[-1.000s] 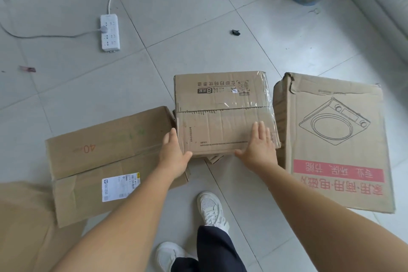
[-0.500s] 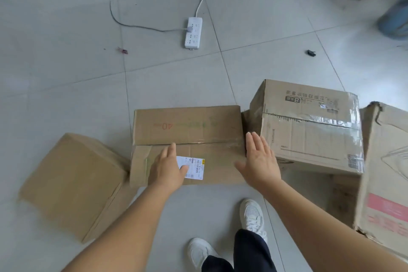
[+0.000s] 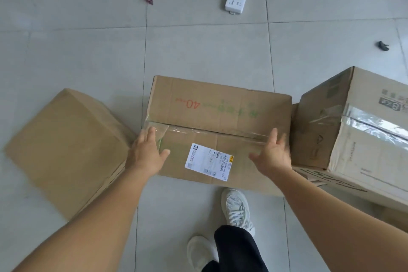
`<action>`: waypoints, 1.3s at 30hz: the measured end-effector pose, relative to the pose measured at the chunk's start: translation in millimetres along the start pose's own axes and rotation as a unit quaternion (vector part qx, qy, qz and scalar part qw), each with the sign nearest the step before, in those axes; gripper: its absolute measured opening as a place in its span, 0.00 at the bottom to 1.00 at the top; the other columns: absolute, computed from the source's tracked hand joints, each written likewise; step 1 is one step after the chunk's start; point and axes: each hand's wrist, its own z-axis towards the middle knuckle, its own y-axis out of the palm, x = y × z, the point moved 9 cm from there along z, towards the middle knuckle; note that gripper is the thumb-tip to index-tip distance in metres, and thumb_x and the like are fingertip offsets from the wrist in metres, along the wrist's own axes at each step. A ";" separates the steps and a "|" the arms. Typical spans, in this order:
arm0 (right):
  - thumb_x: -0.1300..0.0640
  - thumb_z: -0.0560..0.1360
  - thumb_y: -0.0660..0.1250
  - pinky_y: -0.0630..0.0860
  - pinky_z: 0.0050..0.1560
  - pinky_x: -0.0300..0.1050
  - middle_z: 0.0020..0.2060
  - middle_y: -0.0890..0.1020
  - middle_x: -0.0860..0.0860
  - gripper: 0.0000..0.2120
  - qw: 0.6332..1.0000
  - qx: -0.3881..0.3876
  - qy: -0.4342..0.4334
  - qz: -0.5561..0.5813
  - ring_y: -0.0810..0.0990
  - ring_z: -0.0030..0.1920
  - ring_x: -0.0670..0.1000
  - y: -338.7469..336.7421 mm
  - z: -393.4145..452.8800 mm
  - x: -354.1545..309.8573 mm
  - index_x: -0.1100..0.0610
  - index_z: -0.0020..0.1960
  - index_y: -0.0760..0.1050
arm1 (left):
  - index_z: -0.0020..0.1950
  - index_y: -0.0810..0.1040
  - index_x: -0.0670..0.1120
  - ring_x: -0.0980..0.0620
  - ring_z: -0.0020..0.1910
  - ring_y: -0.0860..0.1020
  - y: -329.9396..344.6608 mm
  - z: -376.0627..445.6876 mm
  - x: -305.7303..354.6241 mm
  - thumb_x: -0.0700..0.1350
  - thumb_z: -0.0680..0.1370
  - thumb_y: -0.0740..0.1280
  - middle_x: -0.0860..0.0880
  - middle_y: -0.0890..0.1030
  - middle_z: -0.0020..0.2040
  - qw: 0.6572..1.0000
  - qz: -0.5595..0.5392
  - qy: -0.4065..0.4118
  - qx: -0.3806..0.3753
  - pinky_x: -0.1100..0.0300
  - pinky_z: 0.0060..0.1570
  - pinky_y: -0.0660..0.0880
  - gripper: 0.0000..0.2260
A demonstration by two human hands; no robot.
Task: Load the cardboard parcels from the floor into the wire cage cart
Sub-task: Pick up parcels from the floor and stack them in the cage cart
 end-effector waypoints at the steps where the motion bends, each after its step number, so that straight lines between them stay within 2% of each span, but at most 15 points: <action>1: 0.47 0.76 0.68 0.50 0.76 0.51 0.78 0.40 0.60 0.49 1.000 0.000 0.007 -0.002 0.43 0.79 0.59 2.7 9.2 2.8 0.56 0.79 0.34 | 0.80 0.47 0.49 0.43 0.77 0.55 4.7 8.4 -0.9 0.55 0.78 0.65 0.46 0.48 0.80 1.000 0.003 -0.004 -0.002 0.49 0.73 0.60 0.38; 4: 0.47 0.75 0.70 0.46 0.76 0.52 0.77 0.37 0.62 0.51 1.000 -0.011 0.027 0.004 0.39 0.78 0.60 8.9 29.7 13.8 0.55 0.79 0.33 | 0.80 0.46 0.53 0.41 0.77 0.53 15.1 28.8 -0.2 0.56 0.77 0.66 0.47 0.44 0.80 0.999 0.033 0.000 -0.005 0.47 0.72 0.59 0.39; 9: 0.44 0.73 0.72 0.47 0.76 0.53 0.76 0.34 0.62 0.53 0.999 -0.017 0.033 -0.007 0.41 0.77 0.63 17.2 44.3 19.4 0.53 0.79 0.34 | 0.80 0.44 0.53 0.39 0.77 0.52 20.6 54.2 -2.0 0.55 0.76 0.68 0.42 0.42 0.79 0.999 0.028 -0.017 -0.017 0.45 0.73 0.59 0.41; 15: 0.46 0.73 0.72 0.48 0.77 0.51 0.77 0.37 0.61 0.53 0.996 0.021 -0.066 -0.064 0.43 0.78 0.61 -0.8 66.8 -37.1 0.60 0.79 0.37 | 0.79 0.44 0.50 0.34 0.76 0.49 18.3 72.2 -20.1 0.58 0.73 0.70 0.36 0.42 0.77 0.997 0.025 -0.072 0.006 0.47 0.74 0.52 0.45; 20: 0.47 0.72 0.74 0.50 0.77 0.51 0.79 0.41 0.56 0.54 0.988 0.048 -0.133 -0.057 0.46 0.78 0.58 -18.3 95.1 -90.0 0.56 0.79 0.37 | 0.80 0.43 0.48 0.33 0.74 0.52 5.3 85.6 -42.3 0.60 0.70 0.73 0.37 0.43 0.78 0.993 -0.024 -0.105 0.047 0.47 0.73 0.52 0.50; 23: 0.44 0.68 0.76 0.54 0.76 0.55 0.78 0.42 0.54 0.58 0.990 0.062 -0.110 -0.059 0.51 0.76 0.60 -19.2 103.9 -97.7 0.52 0.79 0.36 | 0.79 0.41 0.51 0.34 0.75 0.51 3.0 94.0 -51.7 0.60 0.66 0.76 0.39 0.41 0.78 0.990 -0.075 -0.111 0.047 0.47 0.74 0.53 0.55; 26: 0.43 0.64 0.79 0.59 0.73 0.59 0.77 0.46 0.54 0.64 0.995 0.055 -0.078 -0.007 0.53 0.75 0.60 -17.1 112.0 -90.3 0.50 0.78 0.34 | 0.78 0.35 0.54 0.37 0.76 0.51 6.1 99.8 -59.9 0.57 0.64 0.79 0.42 0.42 0.79 0.983 -0.135 -0.115 0.040 0.46 0.73 0.55 0.60; 29: 0.45 0.63 0.80 0.58 0.74 0.60 0.76 0.51 0.55 0.66 0.996 0.034 -0.063 0.048 0.53 0.76 0.59 -12.8 119.0 -80.4 0.51 0.78 0.30 | 0.77 0.32 0.54 0.40 0.77 0.52 11.2 102.5 -66.9 0.55 0.62 0.81 0.45 0.45 0.79 0.975 -0.184 -0.115 0.046 0.46 0.73 0.57 0.63; 34: 0.45 0.62 0.81 0.58 0.74 0.58 0.76 0.53 0.57 0.66 0.995 0.042 -0.056 0.072 0.54 0.76 0.59 -13.1 121.6 -78.0 0.53 0.79 0.33 | 0.77 0.32 0.51 0.44 0.77 0.52 14.0 102.5 -70.7 0.53 0.62 0.81 0.48 0.46 0.78 0.964 -0.234 -0.108 0.070 0.49 0.74 0.56 0.64; 39: 0.46 0.61 0.82 0.60 0.73 0.58 0.76 0.54 0.56 0.65 0.994 0.051 -0.064 0.074 0.55 0.76 0.59 -15.1 111.5 -76.7 0.53 0.79 0.36 | 0.78 0.34 0.49 0.45 0.76 0.55 13.0 89.2 -75.1 0.49 0.63 0.81 0.46 0.47 0.78 0.957 -0.259 -0.104 0.081 0.51 0.73 0.59 0.62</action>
